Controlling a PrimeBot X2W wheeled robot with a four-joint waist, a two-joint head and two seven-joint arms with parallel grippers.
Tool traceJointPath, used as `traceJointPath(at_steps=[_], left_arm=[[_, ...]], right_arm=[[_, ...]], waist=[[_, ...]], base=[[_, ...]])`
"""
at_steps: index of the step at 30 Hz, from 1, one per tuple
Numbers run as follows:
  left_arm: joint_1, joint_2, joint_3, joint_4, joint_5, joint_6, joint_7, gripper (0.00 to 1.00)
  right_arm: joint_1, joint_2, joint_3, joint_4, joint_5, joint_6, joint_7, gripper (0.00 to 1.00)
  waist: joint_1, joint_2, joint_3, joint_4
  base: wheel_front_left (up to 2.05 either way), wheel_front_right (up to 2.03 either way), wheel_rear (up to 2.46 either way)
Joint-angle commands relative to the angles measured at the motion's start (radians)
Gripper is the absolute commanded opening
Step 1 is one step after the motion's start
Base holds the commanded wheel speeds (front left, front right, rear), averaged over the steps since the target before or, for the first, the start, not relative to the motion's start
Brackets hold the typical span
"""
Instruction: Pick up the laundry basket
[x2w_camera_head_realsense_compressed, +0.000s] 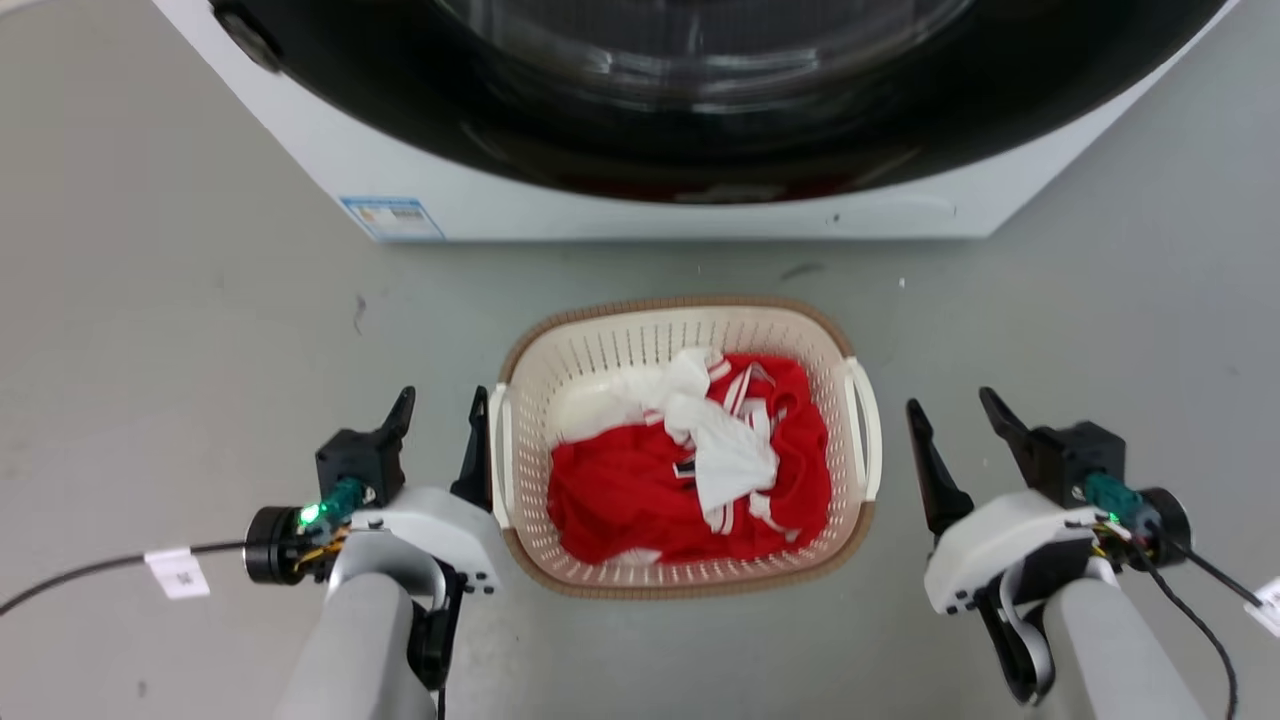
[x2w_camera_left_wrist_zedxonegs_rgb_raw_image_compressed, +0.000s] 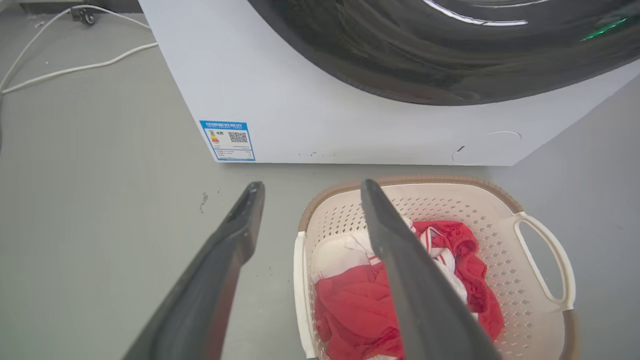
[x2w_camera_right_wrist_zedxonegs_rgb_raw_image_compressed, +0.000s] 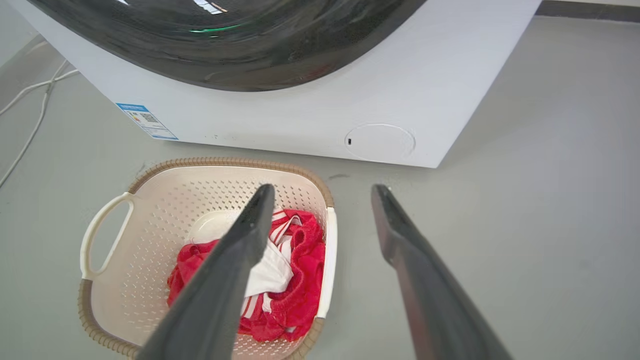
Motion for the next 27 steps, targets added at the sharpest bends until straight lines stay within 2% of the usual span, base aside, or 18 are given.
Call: traceJointPath(at_steps=[1,12,13,27], left_arm=[[-0.039,0.000,0.007,0.033,-0.012,-0.012,-0.002,1.00],[-0.232,0.022,0.019,0.353,-0.075,-0.061,0.011,1.00],[-0.288,0.031,0.020,0.423,-0.095,-0.070,0.023,1.00],[-0.508,0.082,-0.023,0.595,-0.148,-0.085,0.101,1.00]], right_arm=[[-0.041,0.002,0.014,0.036,0.018,0.000,0.002,1.00],[-0.255,0.001,0.105,0.311,0.097,-0.001,0.032,1.00],[-0.319,0.001,0.137,0.378,0.124,-0.001,0.049,1.00],[-0.563,0.001,0.266,0.626,0.252,-0.001,0.127,1.00]], waist=[[-0.0001,-0.0001,0.073,-0.010],[-0.0001,-0.0001,0.242,-0.037],[-0.0001,-0.0001,0.280,-0.043],[-0.0001,-0.0001,0.391,-0.058]], base=[[0.00,0.00,0.00],[0.00,0.00,0.00],[0.00,0.00,0.00],[0.00,0.00,0.00]])
